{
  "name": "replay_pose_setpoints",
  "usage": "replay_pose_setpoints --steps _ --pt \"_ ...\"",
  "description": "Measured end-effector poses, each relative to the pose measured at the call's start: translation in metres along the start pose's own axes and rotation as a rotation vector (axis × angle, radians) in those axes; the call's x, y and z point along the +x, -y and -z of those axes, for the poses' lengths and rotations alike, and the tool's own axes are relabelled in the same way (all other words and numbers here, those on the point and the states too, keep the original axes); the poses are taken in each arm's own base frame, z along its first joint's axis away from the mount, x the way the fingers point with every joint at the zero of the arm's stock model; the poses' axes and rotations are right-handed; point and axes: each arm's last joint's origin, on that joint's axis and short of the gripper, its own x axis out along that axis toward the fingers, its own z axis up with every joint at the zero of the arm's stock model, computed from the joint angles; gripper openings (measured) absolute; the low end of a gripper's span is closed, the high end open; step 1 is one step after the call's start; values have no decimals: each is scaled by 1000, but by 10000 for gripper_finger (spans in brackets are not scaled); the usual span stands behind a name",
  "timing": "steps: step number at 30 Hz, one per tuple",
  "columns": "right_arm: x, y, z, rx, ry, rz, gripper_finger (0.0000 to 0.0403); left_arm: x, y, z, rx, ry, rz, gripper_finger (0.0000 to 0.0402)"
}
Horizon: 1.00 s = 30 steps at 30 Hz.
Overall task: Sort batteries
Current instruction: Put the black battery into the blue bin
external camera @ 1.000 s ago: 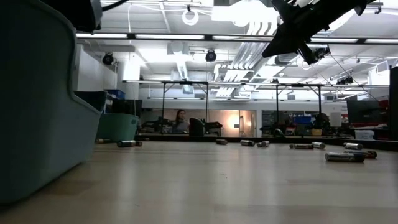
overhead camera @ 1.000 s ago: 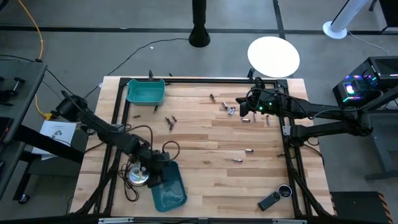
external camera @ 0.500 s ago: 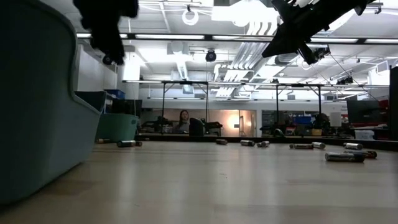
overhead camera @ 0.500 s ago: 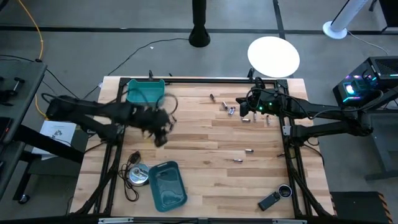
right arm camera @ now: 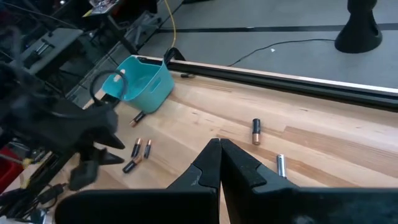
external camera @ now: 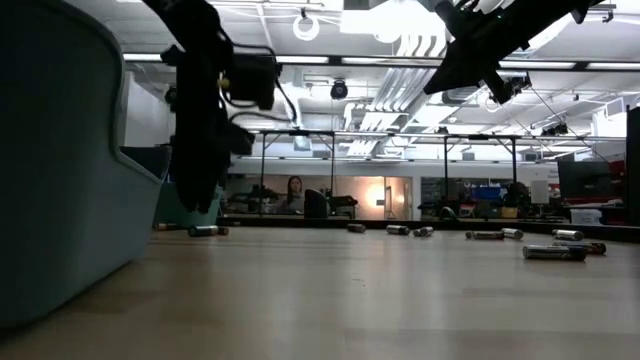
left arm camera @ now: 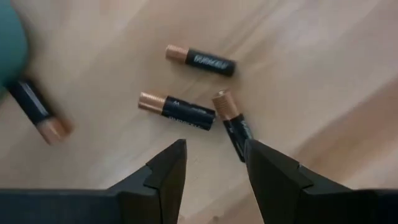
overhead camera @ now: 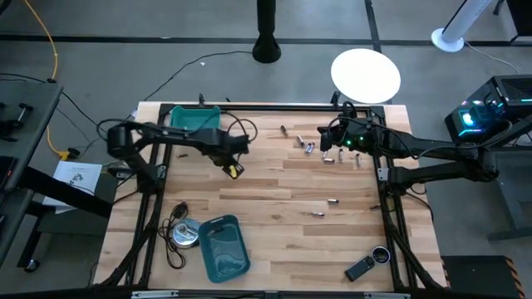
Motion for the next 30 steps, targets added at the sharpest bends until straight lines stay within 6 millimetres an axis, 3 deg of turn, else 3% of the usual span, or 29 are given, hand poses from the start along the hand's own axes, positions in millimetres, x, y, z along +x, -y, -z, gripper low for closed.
replay_pose_setpoints --steps 8,22,30 --pt "0 0 0 -1 4 5 1 19 11 -4 -57 2 5 158" --pt "0 2 3 -14 -21 29 1 18 18 -3 -71 12 52 150" --pt "0 3 3 -18 -18 43 1 19 40 10 -30 52 39 119"
